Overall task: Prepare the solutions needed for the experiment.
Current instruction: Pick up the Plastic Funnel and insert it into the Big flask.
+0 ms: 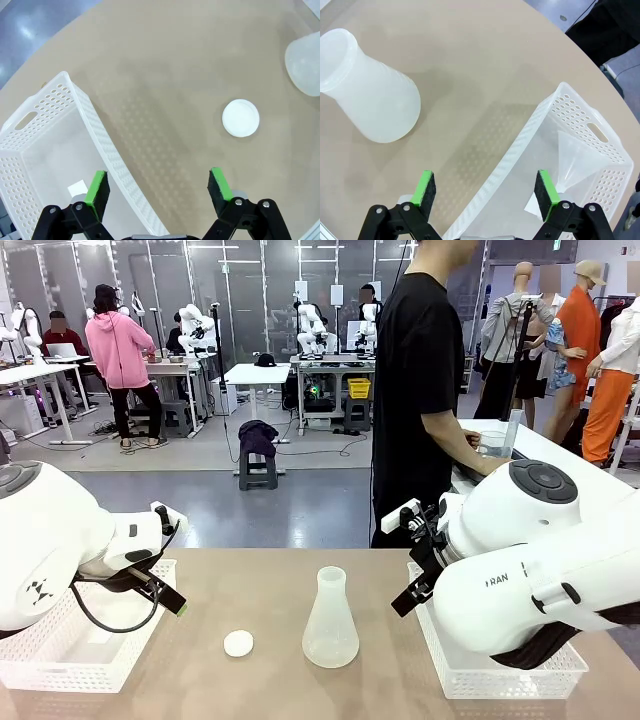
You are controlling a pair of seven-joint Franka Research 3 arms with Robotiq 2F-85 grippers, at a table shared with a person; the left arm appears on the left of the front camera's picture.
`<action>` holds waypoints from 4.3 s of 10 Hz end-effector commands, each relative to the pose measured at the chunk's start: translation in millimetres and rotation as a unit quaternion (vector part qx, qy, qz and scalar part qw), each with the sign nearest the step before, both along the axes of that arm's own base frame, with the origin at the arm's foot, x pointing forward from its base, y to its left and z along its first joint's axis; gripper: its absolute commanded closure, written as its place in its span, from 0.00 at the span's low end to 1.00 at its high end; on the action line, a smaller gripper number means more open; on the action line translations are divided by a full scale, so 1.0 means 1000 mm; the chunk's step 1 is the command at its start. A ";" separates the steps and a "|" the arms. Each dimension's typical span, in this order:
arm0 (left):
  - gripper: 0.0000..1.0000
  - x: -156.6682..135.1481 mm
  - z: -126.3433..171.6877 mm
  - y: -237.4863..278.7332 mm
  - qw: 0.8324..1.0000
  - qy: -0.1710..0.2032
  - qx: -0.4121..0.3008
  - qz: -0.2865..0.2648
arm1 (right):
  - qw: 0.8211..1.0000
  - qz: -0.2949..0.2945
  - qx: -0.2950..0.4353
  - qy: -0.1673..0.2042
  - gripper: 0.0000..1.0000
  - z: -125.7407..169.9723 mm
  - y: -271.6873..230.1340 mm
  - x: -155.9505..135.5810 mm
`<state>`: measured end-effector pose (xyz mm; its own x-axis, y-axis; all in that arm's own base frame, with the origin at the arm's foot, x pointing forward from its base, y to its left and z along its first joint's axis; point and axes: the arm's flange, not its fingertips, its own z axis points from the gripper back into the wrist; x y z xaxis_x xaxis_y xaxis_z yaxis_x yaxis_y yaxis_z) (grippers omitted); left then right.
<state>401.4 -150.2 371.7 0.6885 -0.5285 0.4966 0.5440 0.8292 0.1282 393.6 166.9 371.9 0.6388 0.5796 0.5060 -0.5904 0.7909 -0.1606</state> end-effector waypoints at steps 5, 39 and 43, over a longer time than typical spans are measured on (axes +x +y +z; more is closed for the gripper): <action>0.00 -0.013 0.021 -0.005 1.000 -0.001 -0.024 0.008 | 0.998 0.012 0.068 0.003 0.00 0.023 0.004 -0.015; 0.00 -0.045 0.122 0.061 0.753 0.263 -0.602 0.023 | 0.954 0.262 -0.052 0.132 0.00 0.108 -0.129 0.160; 0.00 -0.045 0.122 0.061 0.753 0.263 -0.602 0.023 | 0.951 0.276 -0.062 0.123 0.00 0.105 -0.125 0.174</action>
<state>356.2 -88.2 491.4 0.9646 0.1086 0.2403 0.2179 0.1851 -0.9583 574.5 46.8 476.7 0.3050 0.9138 0.2681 -0.9420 0.3309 -0.0560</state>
